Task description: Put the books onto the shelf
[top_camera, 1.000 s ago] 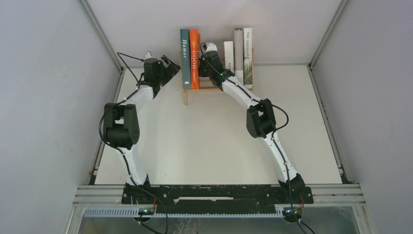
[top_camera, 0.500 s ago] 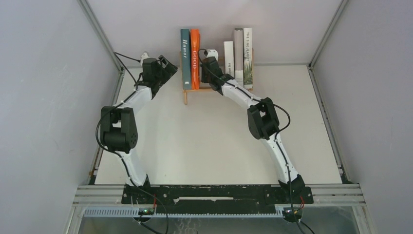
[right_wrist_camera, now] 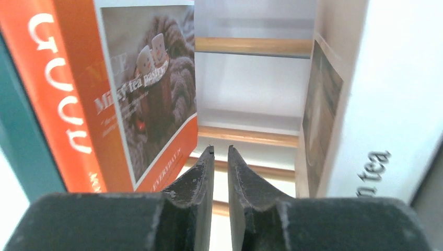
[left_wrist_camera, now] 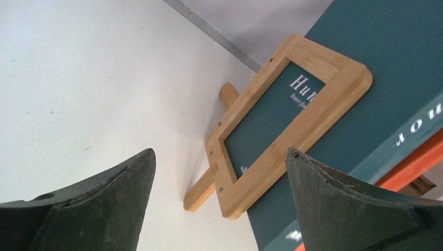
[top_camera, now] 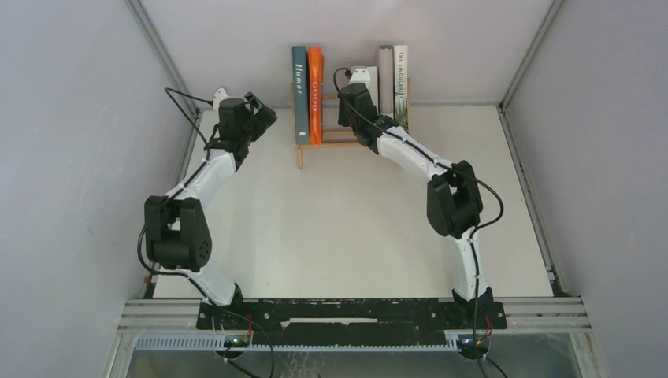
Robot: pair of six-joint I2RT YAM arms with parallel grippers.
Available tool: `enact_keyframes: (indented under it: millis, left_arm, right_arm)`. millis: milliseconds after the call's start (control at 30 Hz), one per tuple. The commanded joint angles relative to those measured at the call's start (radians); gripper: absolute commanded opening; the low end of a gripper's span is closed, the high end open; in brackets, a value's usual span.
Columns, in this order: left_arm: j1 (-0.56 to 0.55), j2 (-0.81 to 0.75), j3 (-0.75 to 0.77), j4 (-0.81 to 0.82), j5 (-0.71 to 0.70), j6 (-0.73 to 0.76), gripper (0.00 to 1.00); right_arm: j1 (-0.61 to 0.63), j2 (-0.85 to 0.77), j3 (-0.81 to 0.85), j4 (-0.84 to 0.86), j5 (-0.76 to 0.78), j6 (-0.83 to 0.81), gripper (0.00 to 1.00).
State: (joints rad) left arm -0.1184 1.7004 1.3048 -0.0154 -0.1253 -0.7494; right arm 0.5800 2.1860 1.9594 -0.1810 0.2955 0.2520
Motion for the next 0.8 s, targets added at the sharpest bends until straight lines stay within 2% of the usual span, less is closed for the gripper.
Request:
enact_keyframes:
  millis: [0,167,333,467,567,767]
  left_arm:
    - [-0.008,-0.146,-0.07,-0.026,-0.054,0.043,0.98]
    - [-0.064,-0.269,-0.139,-0.079,-0.09,0.113,0.99]
    - [-0.185,-0.374,-0.196,-0.128,-0.172,0.183,1.0]
    - [-0.327,-0.44,-0.218,-0.197,-0.286,0.207,1.0]
    - [-0.421,-0.512,-0.252,-0.258,-0.399,0.167,1.0]
    - [-0.627,-0.683,-0.369,-0.325,-0.676,0.066,1.0]
  right_arm:
    - [0.027,-0.164,-0.095,0.047,-0.003,-0.043,0.24]
    - [0.064,-0.337,-0.235,-0.004,-0.014,-0.059,0.3]
    - [0.1,-0.491,-0.339,-0.138,0.025,-0.033,0.33]
    - [0.115,-0.639,-0.473,-0.238,0.081,0.041,0.36]
    - [0.116,-0.784,-0.569,-0.333,0.105,0.094,0.37]
    - [0.108,-1.098,-0.802,-0.366,0.112,0.14,0.37]
